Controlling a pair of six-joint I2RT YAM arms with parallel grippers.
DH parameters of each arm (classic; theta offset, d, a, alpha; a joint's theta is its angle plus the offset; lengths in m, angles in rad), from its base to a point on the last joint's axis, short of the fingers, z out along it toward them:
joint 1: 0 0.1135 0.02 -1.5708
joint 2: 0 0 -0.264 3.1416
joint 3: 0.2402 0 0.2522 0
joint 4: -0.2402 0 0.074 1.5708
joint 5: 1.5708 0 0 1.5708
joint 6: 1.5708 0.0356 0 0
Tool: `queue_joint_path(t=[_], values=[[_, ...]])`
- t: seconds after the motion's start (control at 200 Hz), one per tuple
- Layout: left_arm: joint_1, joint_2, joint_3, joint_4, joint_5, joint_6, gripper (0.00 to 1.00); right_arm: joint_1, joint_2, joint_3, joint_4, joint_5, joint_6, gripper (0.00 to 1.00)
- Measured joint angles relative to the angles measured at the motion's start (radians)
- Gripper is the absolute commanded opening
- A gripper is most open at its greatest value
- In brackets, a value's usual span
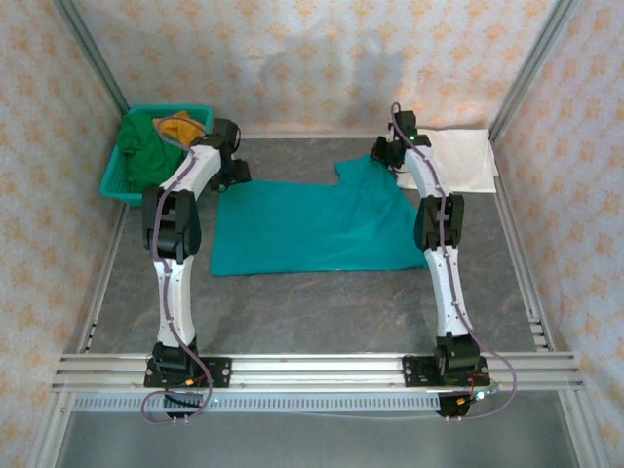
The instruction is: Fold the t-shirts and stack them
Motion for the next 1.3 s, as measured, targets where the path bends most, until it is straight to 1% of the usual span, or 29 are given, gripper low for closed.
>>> queue_joint_path(t=[0.205, 0.325, 0.41, 0.495, 0.661, 0.781, 1.001, 1.116, 1.211, 1.301], values=[[0.008, 0.045, 0.074, -0.031, 0.003, 0.0, 0.67, 0.001, -0.02, -0.024, -0.004, -0.002, 0.002, 0.0], [0.016, 0.089, 0.12, -0.05, 0.011, 0.006, 0.66, 0.001, -0.071, -0.084, -0.007, -0.016, 0.002, 0.0], [0.02, 0.137, 0.185, -0.082, 0.014, 0.013, 0.66, 0.001, -0.13, -0.15, 0.001, -0.02, 0.003, 0.0], [0.02, 0.155, 0.201, -0.095, 0.005, 0.015, 0.66, 0.001, -0.191, -0.201, 0.016, -0.02, 0.003, 0.0], [0.02, 0.155, 0.203, -0.116, -0.037, 0.014, 0.68, 0.002, -0.255, -0.209, 0.029, -0.019, 0.002, 0.0], [0.026, 0.155, 0.204, -0.119, -0.06, 0.008, 0.68, 0.002, -0.276, -0.209, 0.032, -0.019, 0.002, 0.0], [0.047, 0.161, 0.231, -0.124, -0.051, -0.001, 0.67, 0.002, -0.279, -0.243, 0.038, -0.019, 0.003, 0.0], [0.051, 0.202, 0.31, -0.13, -0.045, -0.001, 0.6, 0.002, -0.29, -0.281, 0.042, -0.017, 0.002, 0.0], [0.053, 0.23, 0.338, -0.13, -0.032, -0.004, 0.61, 0.002, -0.308, -0.309, 0.043, -0.01, 0.003, 0.0], [0.053, 0.245, 0.338, -0.139, -0.027, -0.008, 0.64, 0.001, -0.34, -0.339, 0.043, 0.002, 0.003, 0.0]])
